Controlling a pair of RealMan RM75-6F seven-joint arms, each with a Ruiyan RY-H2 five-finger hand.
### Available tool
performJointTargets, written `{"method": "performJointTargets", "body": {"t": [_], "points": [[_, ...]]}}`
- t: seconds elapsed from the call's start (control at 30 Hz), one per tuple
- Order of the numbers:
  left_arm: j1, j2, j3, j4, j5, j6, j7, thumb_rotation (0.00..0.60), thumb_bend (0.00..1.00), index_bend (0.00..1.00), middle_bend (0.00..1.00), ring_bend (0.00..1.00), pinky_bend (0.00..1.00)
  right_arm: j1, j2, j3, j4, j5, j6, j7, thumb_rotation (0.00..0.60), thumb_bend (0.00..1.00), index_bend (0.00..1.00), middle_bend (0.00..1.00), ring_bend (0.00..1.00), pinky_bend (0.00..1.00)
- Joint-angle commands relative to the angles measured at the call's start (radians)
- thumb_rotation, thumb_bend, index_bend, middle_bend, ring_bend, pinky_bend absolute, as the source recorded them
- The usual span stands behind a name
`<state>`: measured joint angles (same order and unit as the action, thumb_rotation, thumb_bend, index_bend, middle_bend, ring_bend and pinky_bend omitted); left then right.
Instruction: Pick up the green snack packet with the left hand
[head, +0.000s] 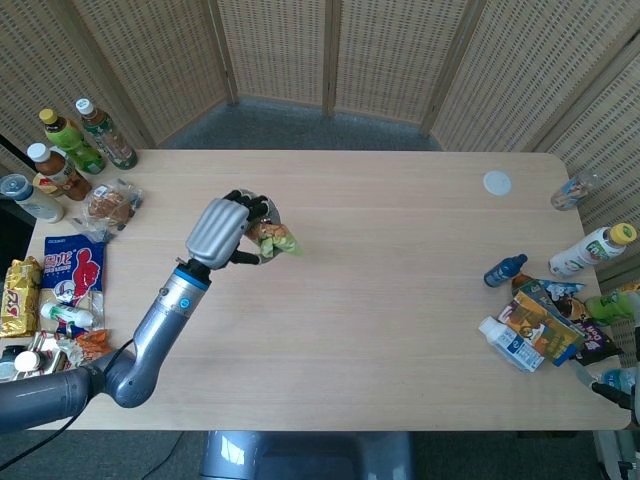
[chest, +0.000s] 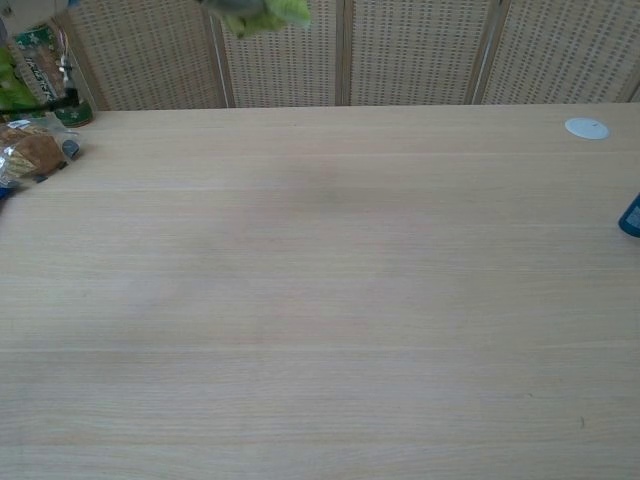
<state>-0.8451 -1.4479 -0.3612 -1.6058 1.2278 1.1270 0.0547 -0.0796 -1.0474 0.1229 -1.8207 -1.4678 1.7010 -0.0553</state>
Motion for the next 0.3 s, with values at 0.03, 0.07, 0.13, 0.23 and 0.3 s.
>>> {"method": "performJointTargets", "body": {"t": [0.03,0.07,0.13,0.23,0.3], "points": [[0.000,0.018,-0.036,-0.012,0.009,0.017,-0.026,0.600,0.27,0.64,0.63,0.62,0.28,-0.006,-0.002,-0.004,-0.001,-0.005,0.006,0.000,0.553,0.05,0.00,0.00,0.00,0.00],[-0.003,0.019,-0.044,-0.014,0.006,0.018,-0.033,0.600,0.27,0.64,0.63,0.62,0.28,-0.008,-0.002,-0.004,-0.001,-0.006,0.008,-0.001,0.551,0.06,0.00,0.00,0.00,0.00],[-0.009,0.019,-0.059,-0.016,-0.001,0.019,-0.047,0.600,0.26,0.64,0.63,0.62,0.27,-0.011,-0.003,-0.005,-0.001,-0.006,0.013,-0.001,0.551,0.06,0.00,0.00,0.00,0.00],[-0.018,0.011,-0.071,-0.008,-0.008,0.021,-0.060,0.600,0.26,0.64,0.63,0.61,0.26,-0.015,-0.004,-0.006,0.002,-0.003,0.014,-0.006,0.551,0.06,0.00,0.00,0.00,0.00],[-0.023,0.006,-0.072,-0.004,-0.010,0.019,-0.064,0.600,0.26,0.64,0.63,0.61,0.25,-0.015,-0.006,-0.005,0.002,0.000,0.013,-0.009,0.556,0.06,0.00,0.00,0.00,0.00]]}}
